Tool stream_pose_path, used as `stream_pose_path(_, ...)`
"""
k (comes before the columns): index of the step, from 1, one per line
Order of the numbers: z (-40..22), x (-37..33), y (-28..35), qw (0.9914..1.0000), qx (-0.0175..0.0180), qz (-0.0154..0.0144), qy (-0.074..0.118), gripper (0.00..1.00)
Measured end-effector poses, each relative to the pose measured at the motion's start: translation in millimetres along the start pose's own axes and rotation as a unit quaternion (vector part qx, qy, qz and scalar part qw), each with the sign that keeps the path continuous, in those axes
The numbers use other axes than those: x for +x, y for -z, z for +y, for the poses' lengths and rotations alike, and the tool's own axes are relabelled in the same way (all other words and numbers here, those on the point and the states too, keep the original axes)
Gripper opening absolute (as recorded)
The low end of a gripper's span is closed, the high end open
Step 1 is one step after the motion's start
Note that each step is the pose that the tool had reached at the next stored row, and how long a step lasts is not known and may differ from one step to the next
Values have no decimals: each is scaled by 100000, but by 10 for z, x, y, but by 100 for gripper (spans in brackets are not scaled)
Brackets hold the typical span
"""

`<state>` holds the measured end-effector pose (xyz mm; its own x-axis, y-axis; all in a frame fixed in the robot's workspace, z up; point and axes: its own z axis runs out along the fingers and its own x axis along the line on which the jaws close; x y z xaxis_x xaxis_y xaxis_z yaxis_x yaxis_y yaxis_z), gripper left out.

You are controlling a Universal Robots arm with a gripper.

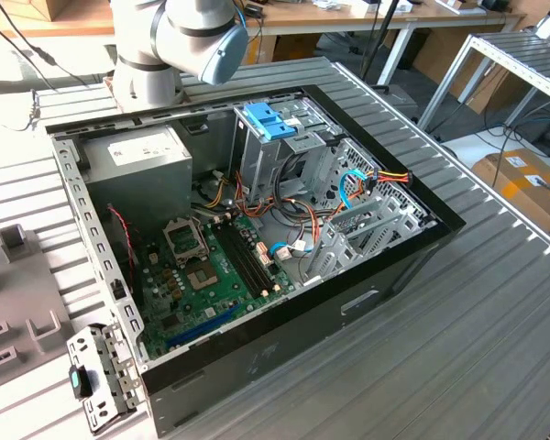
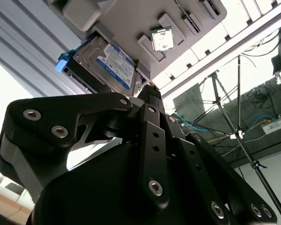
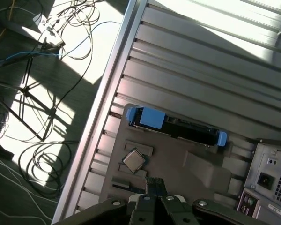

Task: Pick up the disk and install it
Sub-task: 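Pick up the disk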

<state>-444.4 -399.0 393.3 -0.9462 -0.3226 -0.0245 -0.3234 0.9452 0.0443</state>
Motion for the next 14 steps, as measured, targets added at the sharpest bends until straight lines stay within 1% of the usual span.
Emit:
stream_pose_path(6,0,0,0,99990,-36,65,1439,11)
stream_pose_path(10,0,0,0,99961,-69,122,2782,11)
stream_pose_path(14,0,0,0,99936,-88,160,3581,11)
